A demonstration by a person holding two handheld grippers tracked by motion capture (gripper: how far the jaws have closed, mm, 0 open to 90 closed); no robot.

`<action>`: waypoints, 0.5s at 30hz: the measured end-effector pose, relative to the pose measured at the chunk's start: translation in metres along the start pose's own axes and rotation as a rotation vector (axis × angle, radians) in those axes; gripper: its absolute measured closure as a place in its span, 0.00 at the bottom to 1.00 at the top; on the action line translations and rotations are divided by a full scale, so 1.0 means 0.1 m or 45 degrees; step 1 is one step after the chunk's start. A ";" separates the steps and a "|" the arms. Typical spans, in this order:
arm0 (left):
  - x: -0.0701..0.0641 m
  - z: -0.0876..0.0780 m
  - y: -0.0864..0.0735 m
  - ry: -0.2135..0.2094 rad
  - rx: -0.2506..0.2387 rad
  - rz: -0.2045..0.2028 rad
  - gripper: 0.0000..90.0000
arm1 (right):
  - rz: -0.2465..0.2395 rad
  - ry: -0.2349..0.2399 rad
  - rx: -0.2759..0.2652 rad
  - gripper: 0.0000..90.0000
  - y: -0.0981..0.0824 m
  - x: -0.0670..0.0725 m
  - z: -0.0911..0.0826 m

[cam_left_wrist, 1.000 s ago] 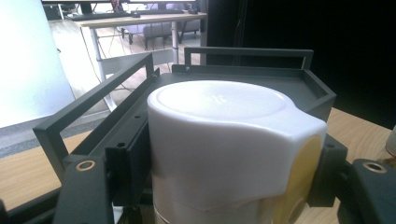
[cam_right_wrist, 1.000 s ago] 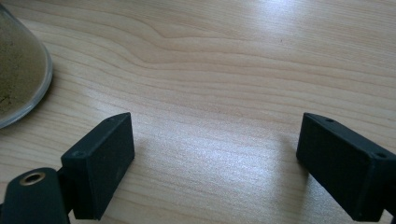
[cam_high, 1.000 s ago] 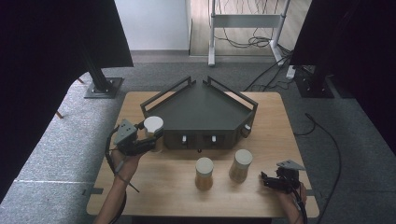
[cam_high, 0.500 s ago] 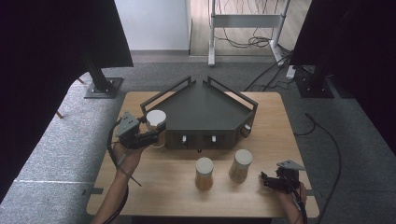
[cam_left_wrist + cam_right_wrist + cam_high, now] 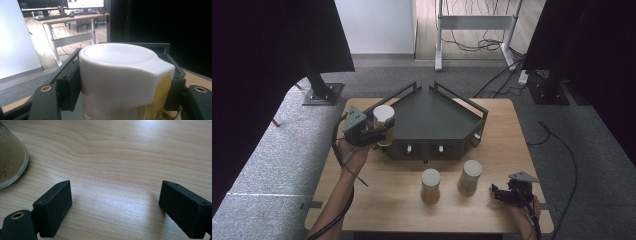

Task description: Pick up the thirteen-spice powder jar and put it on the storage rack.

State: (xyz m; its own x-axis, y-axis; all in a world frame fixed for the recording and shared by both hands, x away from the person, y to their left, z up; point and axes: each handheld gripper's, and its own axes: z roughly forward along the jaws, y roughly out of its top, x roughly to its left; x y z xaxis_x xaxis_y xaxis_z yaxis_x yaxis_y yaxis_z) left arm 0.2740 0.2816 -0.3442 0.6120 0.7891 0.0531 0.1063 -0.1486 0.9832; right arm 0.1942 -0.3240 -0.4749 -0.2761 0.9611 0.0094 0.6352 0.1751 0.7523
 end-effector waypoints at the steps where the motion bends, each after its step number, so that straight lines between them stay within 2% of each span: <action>1: 0.00 0.02 0.01 0.000 -0.001 0.001 0.35 | 0.000 0.000 0.000 0.12 0.00 0.00 0.00; 15: 0.10 0.24 0.08 0.025 -0.008 -0.020 0.35 | 0.003 0.007 -0.005 0.12 -0.01 -0.02 0.00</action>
State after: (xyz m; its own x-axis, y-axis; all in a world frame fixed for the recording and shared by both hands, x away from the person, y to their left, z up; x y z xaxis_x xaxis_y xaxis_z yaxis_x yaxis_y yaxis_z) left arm 0.2998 0.2739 -0.3402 0.5944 0.8031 0.0409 0.1108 -0.1322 0.9850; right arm 0.1939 -0.3259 -0.4754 -0.2786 0.9603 0.0152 0.6330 0.1717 0.7549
